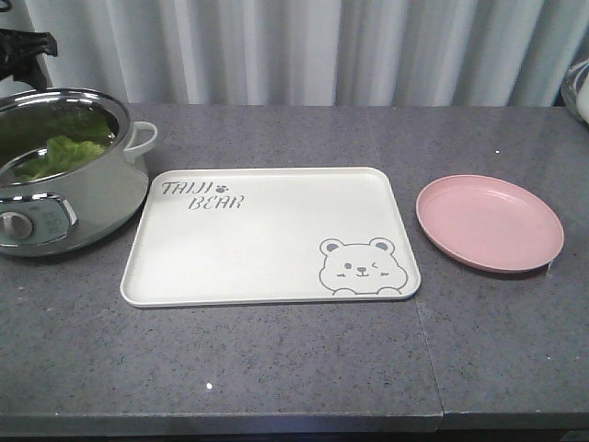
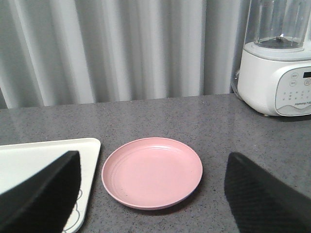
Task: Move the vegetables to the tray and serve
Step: 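Lower the open left gripper into the pot around a lettuce leaf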
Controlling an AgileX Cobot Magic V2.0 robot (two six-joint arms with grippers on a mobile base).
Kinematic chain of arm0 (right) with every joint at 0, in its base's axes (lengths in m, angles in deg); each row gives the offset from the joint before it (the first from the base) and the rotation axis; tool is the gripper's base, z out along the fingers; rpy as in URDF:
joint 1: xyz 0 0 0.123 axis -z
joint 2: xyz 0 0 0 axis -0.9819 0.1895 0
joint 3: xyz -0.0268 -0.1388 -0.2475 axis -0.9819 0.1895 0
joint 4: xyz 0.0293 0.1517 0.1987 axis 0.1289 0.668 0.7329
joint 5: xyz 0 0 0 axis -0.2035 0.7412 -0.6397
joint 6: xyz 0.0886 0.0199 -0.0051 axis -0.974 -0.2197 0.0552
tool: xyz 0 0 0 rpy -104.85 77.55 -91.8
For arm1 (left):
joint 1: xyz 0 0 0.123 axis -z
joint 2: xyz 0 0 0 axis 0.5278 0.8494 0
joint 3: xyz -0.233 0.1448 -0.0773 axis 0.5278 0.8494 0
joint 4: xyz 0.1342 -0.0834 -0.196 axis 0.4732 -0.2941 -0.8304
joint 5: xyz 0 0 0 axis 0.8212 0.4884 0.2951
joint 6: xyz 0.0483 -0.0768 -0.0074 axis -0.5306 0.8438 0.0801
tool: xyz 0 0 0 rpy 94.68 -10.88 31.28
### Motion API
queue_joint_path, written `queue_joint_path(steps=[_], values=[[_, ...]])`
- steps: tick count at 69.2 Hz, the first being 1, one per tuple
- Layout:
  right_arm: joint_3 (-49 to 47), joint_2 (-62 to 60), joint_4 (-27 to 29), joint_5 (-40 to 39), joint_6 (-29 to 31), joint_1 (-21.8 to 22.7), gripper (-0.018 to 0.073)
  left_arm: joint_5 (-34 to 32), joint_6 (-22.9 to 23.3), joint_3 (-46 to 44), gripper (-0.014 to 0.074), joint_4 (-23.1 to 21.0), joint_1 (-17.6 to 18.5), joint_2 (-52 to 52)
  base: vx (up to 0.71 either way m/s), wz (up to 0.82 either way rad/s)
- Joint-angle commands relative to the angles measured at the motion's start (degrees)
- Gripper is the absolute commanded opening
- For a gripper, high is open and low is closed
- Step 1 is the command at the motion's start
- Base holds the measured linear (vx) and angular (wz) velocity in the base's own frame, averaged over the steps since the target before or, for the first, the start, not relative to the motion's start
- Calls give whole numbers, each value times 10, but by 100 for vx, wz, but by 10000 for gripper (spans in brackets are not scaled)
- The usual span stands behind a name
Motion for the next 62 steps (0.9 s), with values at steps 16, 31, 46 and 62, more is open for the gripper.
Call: queue_joint_path(steps=[16, 31, 46, 62], values=[[-18, 9, -2, -40, 6, 0, 578, 0, -27, 63, 427, -51, -17, -40, 0, 0], [-18, 9, -2, -41, 6, 0, 578, 0, -40, 89, 412, -50, -17, -40, 0, 0], [-18, 9, -2, -40, 6, 0, 578, 0, -41, 89, 412, -48, -17, -29, 0, 0], [-18, 9, -2, -40, 4, 0, 578, 0, -46, 90, 412, -51, -17, -10, 0, 0]])
